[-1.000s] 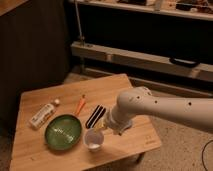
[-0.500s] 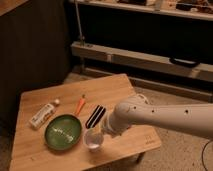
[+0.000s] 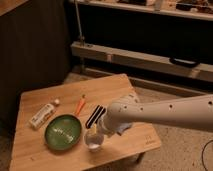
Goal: Pick up the ceramic cup
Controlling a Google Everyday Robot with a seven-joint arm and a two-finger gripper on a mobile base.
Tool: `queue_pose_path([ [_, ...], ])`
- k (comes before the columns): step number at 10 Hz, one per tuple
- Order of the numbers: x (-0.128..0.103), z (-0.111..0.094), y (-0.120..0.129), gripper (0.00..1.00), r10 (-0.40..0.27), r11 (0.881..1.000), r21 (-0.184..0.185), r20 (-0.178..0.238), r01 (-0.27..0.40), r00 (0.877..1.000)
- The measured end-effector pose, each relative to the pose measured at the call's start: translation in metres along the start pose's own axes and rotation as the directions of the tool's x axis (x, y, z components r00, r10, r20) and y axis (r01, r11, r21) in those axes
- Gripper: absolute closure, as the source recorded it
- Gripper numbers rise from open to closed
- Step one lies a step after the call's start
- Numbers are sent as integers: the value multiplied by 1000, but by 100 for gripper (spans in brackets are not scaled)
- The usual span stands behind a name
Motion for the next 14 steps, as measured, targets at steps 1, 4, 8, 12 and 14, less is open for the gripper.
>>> queue_pose_path([
  [1, 0, 8, -3, 35, 3, 1000, 7, -12, -3, 1000],
  [4, 1, 29, -13, 55, 29, 999, 21, -64, -28, 998],
  [8, 0, 14, -24, 95, 78, 996, 49, -54, -75, 995],
  [12, -14, -66, -13, 100, 78, 995, 57, 35, -80, 996],
  [14, -25, -111, -3, 100, 56, 997, 47, 81, -60, 995],
])
